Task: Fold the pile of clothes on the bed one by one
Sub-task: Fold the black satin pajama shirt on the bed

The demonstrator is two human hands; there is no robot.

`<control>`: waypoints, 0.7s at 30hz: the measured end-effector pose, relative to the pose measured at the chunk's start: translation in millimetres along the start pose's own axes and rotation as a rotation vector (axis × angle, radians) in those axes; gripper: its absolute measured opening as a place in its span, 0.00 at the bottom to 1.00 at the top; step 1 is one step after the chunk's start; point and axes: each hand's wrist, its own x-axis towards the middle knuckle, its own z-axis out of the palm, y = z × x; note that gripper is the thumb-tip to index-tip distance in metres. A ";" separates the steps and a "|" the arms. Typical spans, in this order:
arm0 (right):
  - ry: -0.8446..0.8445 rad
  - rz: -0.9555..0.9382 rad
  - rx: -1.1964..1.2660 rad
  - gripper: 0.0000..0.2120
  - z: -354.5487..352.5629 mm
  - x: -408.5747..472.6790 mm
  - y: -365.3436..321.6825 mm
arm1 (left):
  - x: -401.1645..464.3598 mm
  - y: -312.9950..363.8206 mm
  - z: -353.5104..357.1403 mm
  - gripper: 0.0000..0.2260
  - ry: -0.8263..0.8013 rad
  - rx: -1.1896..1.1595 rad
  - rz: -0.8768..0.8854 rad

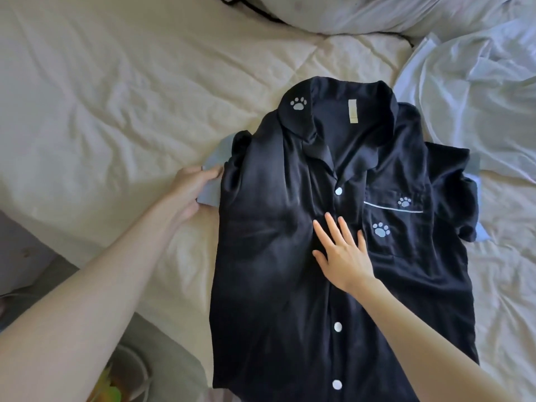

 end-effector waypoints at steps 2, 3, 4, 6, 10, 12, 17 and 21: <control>-0.013 0.036 0.032 0.28 -2.3 -0.4 -4.5 | 1.4 13.3 -20.5 0.04 0.026 -0.025 0.063; -0.016 0.056 0.047 0.28 -3.5 -0.4 -7.3 | 3.3 21.6 -32.8 0.06 0.072 0.036 0.119; -0.014 0.078 0.060 0.27 -5.0 -0.2 -10.6 | 5.3 30.9 -46.1 0.08 0.139 0.141 0.199; 0.008 0.126 0.108 0.25 -9.7 2.4 -19.4 | 3.3 46.5 -71.1 0.13 0.252 0.365 0.404; 0.079 0.281 0.287 0.21 -21.3 10.3 -41.7 | -5.7 24.6 -102.6 0.13 0.329 0.561 0.462; 0.147 0.321 0.320 0.20 -27.0 15.6 -51.6 | -7.3 -2.6 -110.7 0.10 0.368 0.566 0.272; 0.476 0.196 0.284 0.17 -55.5 39.2 -64.5 | 25.1 3.6 -103.6 0.21 0.494 0.683 0.304; 0.569 0.095 0.277 0.20 -96.9 88.7 -61.5 | 66.5 38.0 -69.4 0.25 0.062 1.062 0.727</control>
